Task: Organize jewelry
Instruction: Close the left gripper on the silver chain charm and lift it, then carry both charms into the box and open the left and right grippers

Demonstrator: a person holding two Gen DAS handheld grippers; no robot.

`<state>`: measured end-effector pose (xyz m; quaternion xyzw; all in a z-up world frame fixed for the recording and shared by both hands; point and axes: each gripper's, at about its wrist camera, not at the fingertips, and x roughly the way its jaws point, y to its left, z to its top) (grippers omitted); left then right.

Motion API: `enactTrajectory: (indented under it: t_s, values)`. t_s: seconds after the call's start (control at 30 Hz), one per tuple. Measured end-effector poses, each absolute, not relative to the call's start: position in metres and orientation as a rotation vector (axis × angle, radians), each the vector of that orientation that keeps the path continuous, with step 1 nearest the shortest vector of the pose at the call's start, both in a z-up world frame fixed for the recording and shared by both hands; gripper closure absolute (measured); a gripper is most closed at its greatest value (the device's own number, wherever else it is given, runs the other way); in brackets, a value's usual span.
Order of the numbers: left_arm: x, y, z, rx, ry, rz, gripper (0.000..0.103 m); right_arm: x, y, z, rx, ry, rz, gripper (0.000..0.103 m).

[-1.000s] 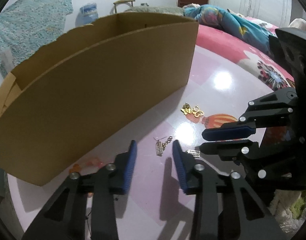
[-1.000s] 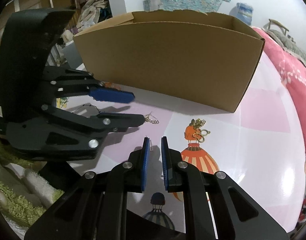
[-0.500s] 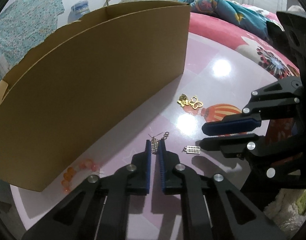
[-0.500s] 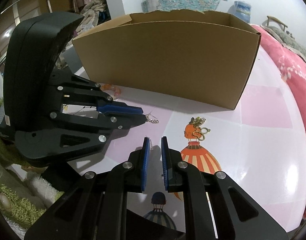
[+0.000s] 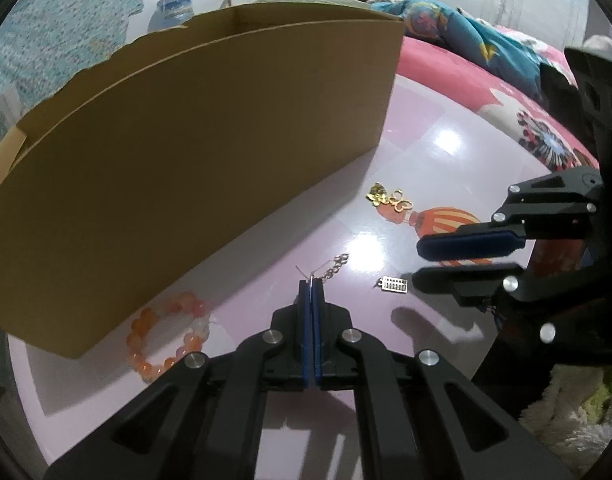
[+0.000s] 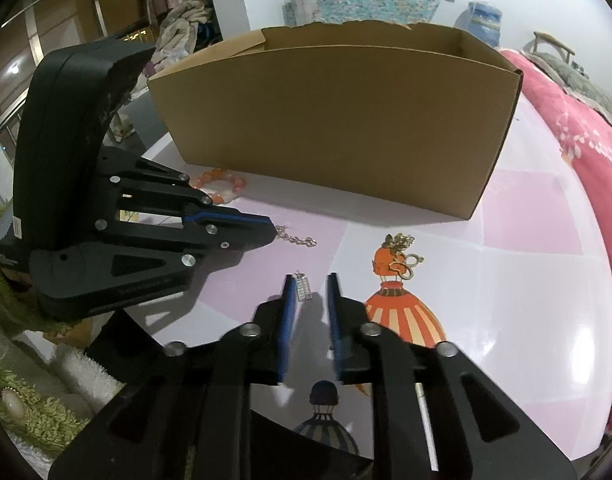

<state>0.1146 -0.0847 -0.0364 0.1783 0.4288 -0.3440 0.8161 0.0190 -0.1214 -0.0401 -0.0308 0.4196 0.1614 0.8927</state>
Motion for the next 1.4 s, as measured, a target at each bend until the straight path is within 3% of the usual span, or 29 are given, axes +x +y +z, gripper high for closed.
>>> enactTrajectory:
  t_s: [0.07, 0.4, 0.83, 1.4]
  values:
    - [0.114, -0.08, -0.035, 0.361, 0.916, -0.726, 0.102, 0.02, -0.119, -0.04, -0.072, 0.868, 0.336, 0.076]
    - [0.112, -0.067, -0.03, 0.309, 0.914, -0.694, 0.102, 0.028, -0.105, -0.044, -0.128, 0.879, 0.339, 0.076]
    - [0.111, -0.062, -0.03, 0.287, 0.917, -0.706, 0.102, 0.029, -0.084, -0.051, -0.227, 0.912, 0.296, 0.099]
    - [0.106, -0.059, -0.02, 0.292, 0.891, -0.706, 0.102, 0.019, -0.1, -0.037, -0.187, 0.883, 0.302, 0.101]
